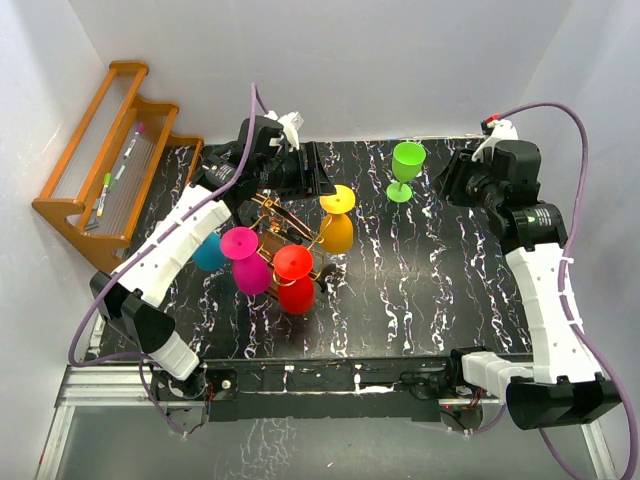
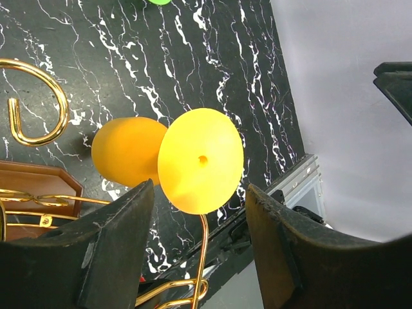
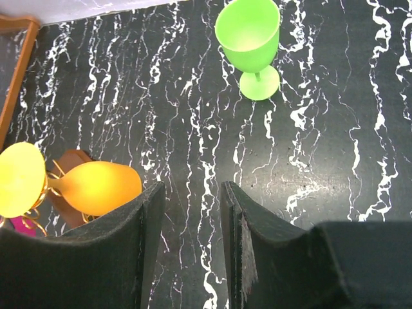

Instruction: Take the wine glass off the wine glass rack

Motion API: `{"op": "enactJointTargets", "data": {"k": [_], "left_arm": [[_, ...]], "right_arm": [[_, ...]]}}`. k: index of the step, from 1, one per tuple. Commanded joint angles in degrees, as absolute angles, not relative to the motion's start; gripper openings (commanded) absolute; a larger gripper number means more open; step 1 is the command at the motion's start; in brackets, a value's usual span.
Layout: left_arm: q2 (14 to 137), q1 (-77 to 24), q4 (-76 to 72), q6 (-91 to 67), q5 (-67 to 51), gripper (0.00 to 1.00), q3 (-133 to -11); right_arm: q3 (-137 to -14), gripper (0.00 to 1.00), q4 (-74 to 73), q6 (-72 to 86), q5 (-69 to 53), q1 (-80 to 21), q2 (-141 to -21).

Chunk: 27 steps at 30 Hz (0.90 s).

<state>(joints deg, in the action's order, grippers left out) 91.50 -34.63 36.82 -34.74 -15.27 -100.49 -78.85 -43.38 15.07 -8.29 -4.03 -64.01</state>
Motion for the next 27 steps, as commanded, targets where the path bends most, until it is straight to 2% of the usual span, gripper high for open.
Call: {"op": "enactJointTargets", "data": {"k": [1,27], "left_arm": [[90.33,-34.63,35.25,-35.39,-17.20,0.56,-100.51],[94.34,-34.63,33.40,-35.77,-18.76,0.53,-98.46]], "right_arm": [[-79.36,0.42,-40.27,13.83,-10.87,-4.21,-61.13],[-78.51,0.41,-39.17,12.99,-10.72,-4.18,-60.36]]}}
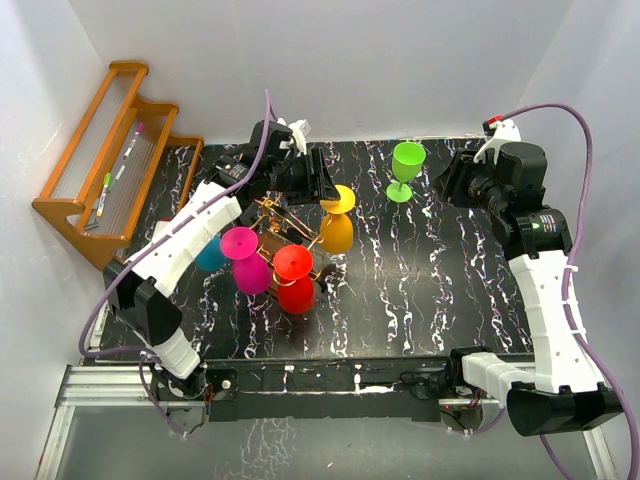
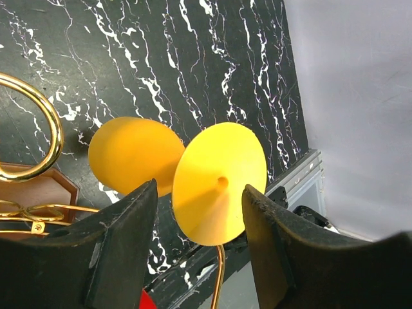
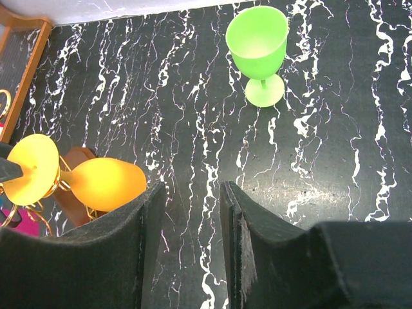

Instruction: Take the wine glass off the wine glass rack

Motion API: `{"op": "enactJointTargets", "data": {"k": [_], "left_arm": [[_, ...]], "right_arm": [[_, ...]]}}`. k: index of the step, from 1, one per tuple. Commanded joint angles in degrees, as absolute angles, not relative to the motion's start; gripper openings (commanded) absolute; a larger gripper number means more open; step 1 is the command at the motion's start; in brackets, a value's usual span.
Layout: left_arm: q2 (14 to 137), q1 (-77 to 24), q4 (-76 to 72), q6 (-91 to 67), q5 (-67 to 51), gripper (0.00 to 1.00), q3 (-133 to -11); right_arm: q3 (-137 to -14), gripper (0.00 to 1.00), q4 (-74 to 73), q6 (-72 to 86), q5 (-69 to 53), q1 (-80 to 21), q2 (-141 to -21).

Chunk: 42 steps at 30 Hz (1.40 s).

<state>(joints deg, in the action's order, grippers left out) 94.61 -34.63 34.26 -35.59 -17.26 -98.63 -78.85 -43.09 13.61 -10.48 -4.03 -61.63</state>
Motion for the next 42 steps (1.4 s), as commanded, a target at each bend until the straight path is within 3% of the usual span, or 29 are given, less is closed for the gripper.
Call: {"op": "enactJointTargets", "data": {"k": [1,24,42], "left_arm": [[94.41,-34.65,33.35,-35.77,-18.80,0.52,-98.44],[91.46,-34.63,29.52,-37.34,-19.11,0.13,-95.95],[86.79,-34.63,27.51,-39.42,-20.31,0.05,-94.69]], "right_arm": [[-78.37,0.41,-39.07,12.99,-10.72,-4.21,-60.31],[-78.05,0.41,-38.00,13.34,-10.48,-4.17,-59.95],[-77.90,0.41,-37.27,13.88,-10.53,-4.18,-59.24]]}}
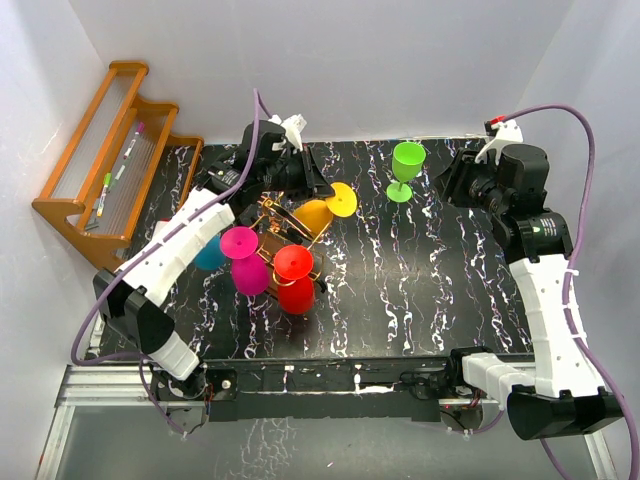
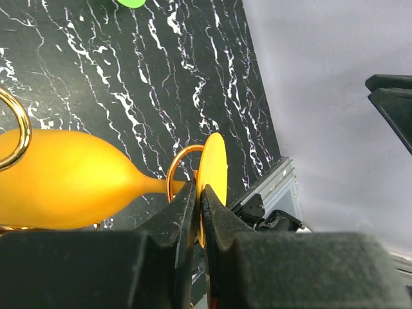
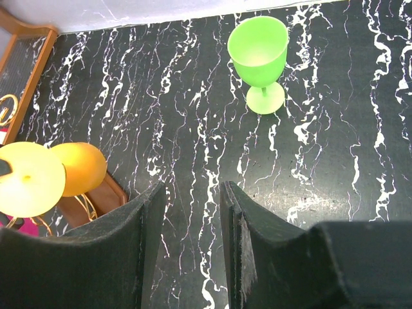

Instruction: Take the wine glass off the wine glass rack

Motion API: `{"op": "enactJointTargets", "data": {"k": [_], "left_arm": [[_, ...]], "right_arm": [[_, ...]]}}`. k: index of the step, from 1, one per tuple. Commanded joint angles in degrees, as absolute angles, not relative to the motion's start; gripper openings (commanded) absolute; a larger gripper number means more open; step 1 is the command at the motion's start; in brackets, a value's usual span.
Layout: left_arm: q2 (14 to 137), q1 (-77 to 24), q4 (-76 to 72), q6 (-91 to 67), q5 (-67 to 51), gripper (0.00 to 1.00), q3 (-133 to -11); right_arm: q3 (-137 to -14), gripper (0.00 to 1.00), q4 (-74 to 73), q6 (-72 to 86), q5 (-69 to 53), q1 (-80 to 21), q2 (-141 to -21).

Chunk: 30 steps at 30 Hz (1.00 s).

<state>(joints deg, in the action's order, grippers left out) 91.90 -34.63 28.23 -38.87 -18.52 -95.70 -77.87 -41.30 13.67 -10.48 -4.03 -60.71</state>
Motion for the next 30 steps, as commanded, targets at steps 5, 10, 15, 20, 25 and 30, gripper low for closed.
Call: {"op": "enactJointTargets", "data": {"k": [5,10,15,20,25,30], "left_arm": [[87.01,-34.63,26.47,-39.90,-29.29,0.05,-93.38],[85.85,-34.63,24.50,-40.17,-33.64,0.05,-91.06],[85.82,-34.63,20.06,-41.05,-37.92,0.05,-89.60],[86.77,-34.63,14.29,-42.87,-40.19,0.04,-90.51],[88.70,-34.63,12.88,-41.34,-41.07,0.02,-96.04],[89.54,-34.63,9.20,-41.58,-43.34,0.01,-98.66]], "right_arm": [[-78.17,0.41,-37.22,13.99,-13.22,-4.17,-59.54],[-78.63,0.40,-37.00,14.03,-20.60,-4.21,-59.91],[-79.74,0.41,-37.91,14.41,-26.21,-4.17,-59.84],[-80.87,0.45,-38.30,14.72,-28.68,-4.14,-58.56],[-82.38,0.48,-38.96,14.81,-38.19,-4.20,-58.43],[-82.32,0.50,-39.19,15.56,-51.51,-4.14,-59.62]]}}
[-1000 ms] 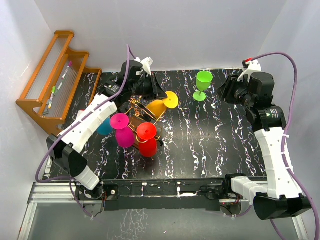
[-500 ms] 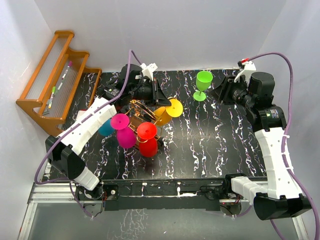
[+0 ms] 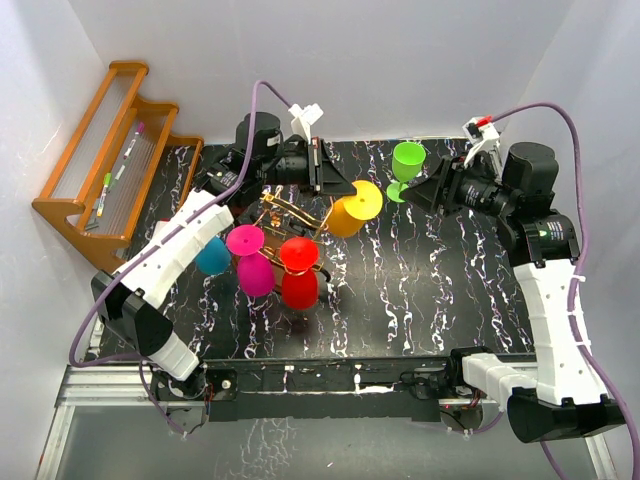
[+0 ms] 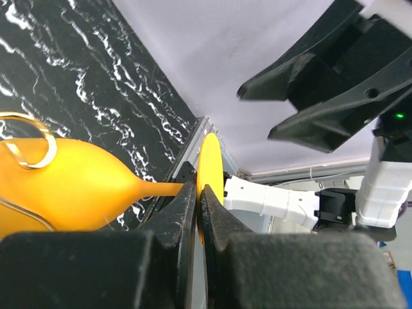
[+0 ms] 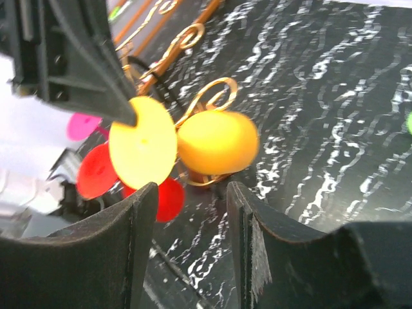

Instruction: Take the wine glass off the wine glass rack

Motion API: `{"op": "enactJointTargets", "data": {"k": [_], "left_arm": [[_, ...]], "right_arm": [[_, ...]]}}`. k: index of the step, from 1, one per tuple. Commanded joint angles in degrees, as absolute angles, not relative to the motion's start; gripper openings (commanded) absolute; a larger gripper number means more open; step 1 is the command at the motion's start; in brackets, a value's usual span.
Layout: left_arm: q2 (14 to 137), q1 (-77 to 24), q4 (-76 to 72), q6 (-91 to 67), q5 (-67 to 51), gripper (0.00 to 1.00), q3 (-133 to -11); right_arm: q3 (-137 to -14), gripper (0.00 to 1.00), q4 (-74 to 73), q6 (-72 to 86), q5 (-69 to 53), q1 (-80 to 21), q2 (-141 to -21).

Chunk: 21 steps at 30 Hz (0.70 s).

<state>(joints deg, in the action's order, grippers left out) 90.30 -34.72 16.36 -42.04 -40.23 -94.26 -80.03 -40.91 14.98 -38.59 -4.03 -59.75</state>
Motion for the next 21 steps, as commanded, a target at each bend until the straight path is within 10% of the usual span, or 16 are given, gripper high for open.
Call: {"op": "enactJointTargets", "data": {"k": [1,21], "left_arm": [[89.70,-34.63,8.39,-41.84,-43.72,0.01,-98.70],[91.53,-34.65,-5.21,-49.29,-49.37,0.00,-96.85]], "right_arm": [[-81.91,0.50,-38.79,15.88,-53.80,-4.14,-59.89],[-78.83,0.49,-26.32,26.27,-67.45,-5.36,-62.91]]}}
